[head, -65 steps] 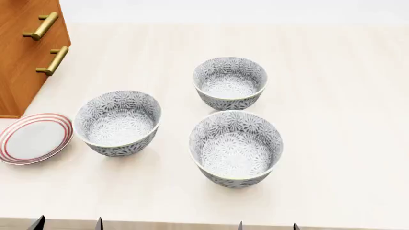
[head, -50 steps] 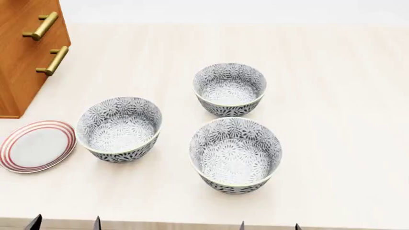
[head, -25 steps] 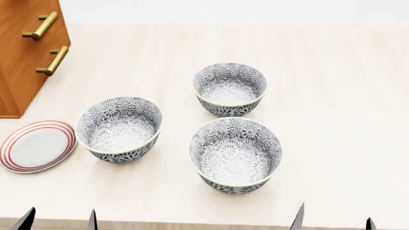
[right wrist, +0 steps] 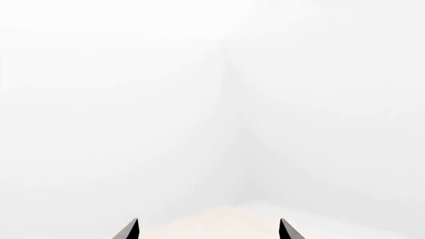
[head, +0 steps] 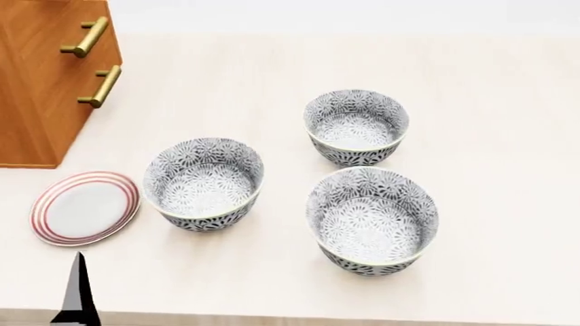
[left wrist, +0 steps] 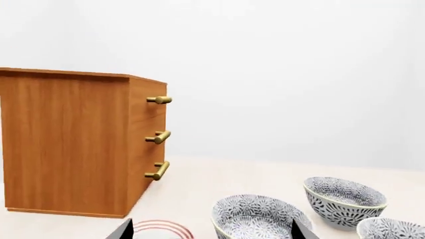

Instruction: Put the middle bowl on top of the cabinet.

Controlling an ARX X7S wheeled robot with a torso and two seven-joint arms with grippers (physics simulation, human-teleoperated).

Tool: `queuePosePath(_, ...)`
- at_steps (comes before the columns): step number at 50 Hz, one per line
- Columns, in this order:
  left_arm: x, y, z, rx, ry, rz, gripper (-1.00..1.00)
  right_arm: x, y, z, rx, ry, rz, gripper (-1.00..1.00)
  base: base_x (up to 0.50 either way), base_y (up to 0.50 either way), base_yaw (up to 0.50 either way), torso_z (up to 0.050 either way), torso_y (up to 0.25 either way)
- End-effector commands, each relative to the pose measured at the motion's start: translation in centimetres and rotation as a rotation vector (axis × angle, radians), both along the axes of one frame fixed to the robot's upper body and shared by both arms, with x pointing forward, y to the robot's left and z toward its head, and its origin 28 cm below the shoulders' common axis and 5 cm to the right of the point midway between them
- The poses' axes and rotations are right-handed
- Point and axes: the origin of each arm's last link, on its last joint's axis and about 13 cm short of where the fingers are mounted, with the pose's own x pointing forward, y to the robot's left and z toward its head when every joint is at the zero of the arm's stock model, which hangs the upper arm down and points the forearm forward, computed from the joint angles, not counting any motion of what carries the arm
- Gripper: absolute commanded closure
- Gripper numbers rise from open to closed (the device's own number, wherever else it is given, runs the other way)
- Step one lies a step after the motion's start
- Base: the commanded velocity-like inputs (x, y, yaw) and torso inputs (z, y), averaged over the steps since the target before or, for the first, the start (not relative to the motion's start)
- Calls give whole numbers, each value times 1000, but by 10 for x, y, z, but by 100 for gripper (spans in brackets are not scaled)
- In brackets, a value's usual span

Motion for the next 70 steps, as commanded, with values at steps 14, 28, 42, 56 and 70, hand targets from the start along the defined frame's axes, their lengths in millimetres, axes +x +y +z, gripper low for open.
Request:
queuePosePath(14,2,4,4,-10,0,16,-100,-11,-1,10,-35,-39,-66,-100,0,229,0,0,0)
queuePosePath(28,2,3,5,-12,-2,13,-100,-11,0,11,-45,-36,-74,-100,0,403,0,0,0)
queuePosePath(42,2,3,5,-14,-1,10,-100,-10,0,10,-59,-18,-82,-100,0,184,0,0,0)
queuePosePath(56,0,2,7,-18,-3,5,-100,-11,-2,12,-35,-19,-76,-100,120,36,0,0,0)
queuePosePath(70,0,2,7,-20,-4,3,-100,-12,-3,11,-45,-16,-111,-100,357,0,0,0,0)
